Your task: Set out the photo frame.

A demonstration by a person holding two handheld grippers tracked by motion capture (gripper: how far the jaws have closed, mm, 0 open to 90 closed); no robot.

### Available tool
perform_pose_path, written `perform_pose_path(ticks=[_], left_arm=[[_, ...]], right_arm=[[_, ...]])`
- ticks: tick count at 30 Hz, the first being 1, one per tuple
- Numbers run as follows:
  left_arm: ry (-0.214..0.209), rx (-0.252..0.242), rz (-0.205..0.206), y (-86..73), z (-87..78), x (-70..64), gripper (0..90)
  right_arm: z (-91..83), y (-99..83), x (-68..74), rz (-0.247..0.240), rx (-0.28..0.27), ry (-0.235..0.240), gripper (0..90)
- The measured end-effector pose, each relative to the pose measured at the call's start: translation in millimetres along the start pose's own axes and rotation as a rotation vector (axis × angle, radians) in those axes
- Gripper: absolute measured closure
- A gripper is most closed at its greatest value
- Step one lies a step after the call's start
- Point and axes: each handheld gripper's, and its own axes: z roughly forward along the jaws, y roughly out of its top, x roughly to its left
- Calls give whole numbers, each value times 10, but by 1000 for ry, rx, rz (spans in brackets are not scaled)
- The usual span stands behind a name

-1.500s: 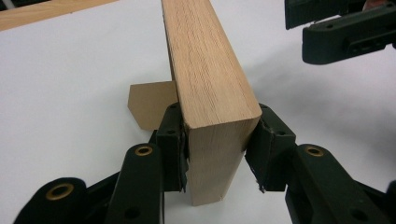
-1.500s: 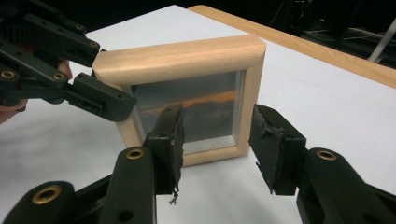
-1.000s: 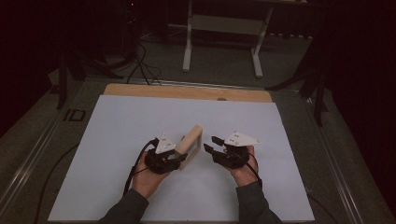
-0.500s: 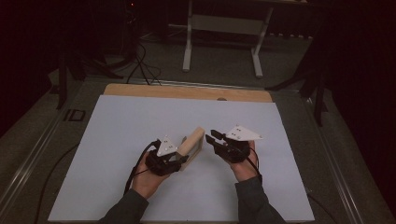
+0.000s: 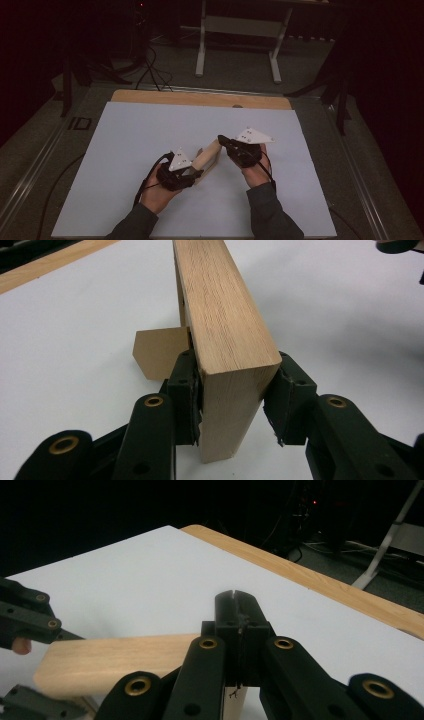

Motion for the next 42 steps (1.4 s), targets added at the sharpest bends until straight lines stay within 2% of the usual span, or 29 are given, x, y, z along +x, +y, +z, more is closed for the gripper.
perform_pose_path(ticks=[13,19,23,42], left_arm=[[-9,5,11,4,0,-7,605],[-8,5,11,4,1,-10,605],[-8,5,12,4,0,-10,605],[-2,6,-3,0,-6,16,598]], right_arm=[[261,12,-24,-13,54,-10,898],[342,-12,-46,8,68,-11,898],[382,-15,-41,5,74,-12,898],[388,-16,-18,-12,100,-30,899]])
